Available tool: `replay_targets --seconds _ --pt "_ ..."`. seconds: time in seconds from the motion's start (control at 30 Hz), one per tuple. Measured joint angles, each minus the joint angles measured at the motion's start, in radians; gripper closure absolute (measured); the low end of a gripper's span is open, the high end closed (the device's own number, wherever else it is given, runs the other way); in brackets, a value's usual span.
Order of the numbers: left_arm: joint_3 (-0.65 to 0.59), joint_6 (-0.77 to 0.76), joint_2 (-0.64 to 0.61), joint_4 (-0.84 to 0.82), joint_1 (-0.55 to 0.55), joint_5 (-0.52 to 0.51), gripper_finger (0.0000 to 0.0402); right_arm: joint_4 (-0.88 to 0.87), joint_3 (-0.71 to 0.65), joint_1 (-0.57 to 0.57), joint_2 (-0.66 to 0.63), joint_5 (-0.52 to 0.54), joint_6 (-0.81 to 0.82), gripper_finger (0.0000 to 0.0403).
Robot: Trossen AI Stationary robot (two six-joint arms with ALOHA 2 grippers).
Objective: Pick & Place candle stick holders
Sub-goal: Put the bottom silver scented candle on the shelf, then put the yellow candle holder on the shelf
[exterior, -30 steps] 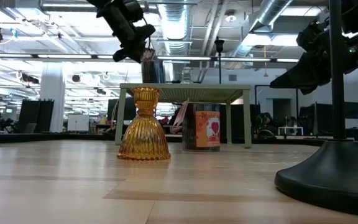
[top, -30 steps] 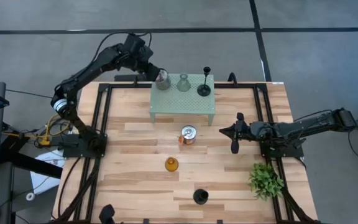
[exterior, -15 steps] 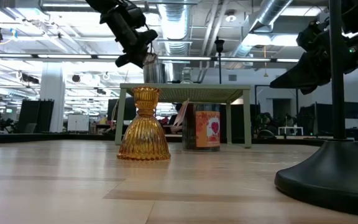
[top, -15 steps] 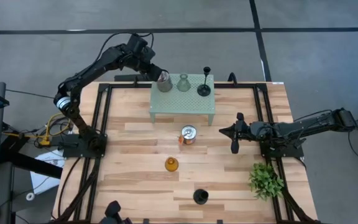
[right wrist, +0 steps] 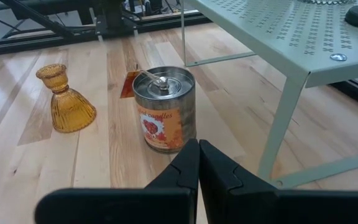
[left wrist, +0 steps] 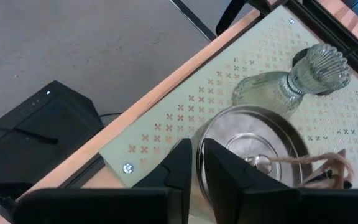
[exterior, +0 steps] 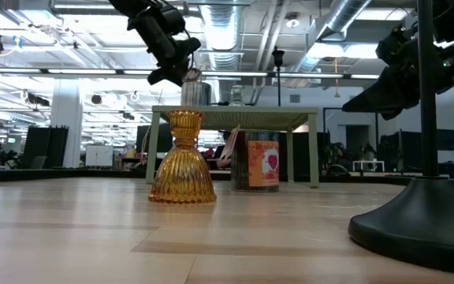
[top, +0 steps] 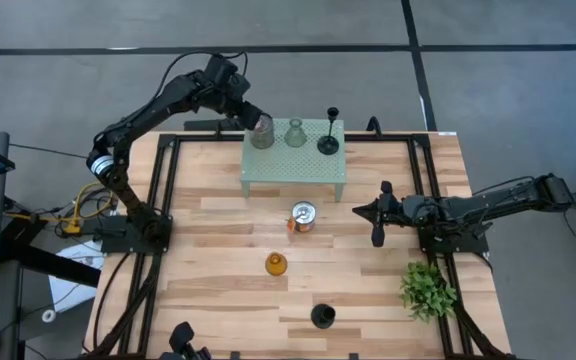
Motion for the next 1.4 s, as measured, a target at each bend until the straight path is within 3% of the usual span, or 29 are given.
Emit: replay_targets --seconds 0.4,0.67,0.8,0.93,1.03,1.27,1.4 --pt "-0.001 0.006 -0.023 0.063 0.0 0.0 0.0335 0.0 0.0 0.0 0.0 0.0 0.0 0.0403" --pt "-0.001 0.002 -0.166 0.071 -0.007 -0.003 0.034 0.0 0.0 0.0 0.0 0.0 0.0 0.0403" --pt "-0.003 -0.003 -0.256 0.064 -0.055 0.071 0.0342 0.0 0.0 0.0 0.0 0.0 0.0 0.0403" --pt "-0.054 0.003 -0.351 0.064 -0.179 0.162 0.0348 0.0 0.0 0.0 0.0 0.0 0.0 0.0403" --pt "-0.128 0.038 -0.417 0.063 -0.321 0.164 0.0359 0.0 0.0 0.0 0.0 0.0 0.0 0.0403" --pt "-0.332 0.056 -0.516 0.071 -0.65 -0.016 0.0388 0.0 0.0 0.0 0.0 0.0 0.001 0.0403" --pt "-0.429 0.056 -0.526 0.115 -0.78 -0.097 0.0396 0.0 0.0 0.0 0.0 0.0 0.001 0.0403"
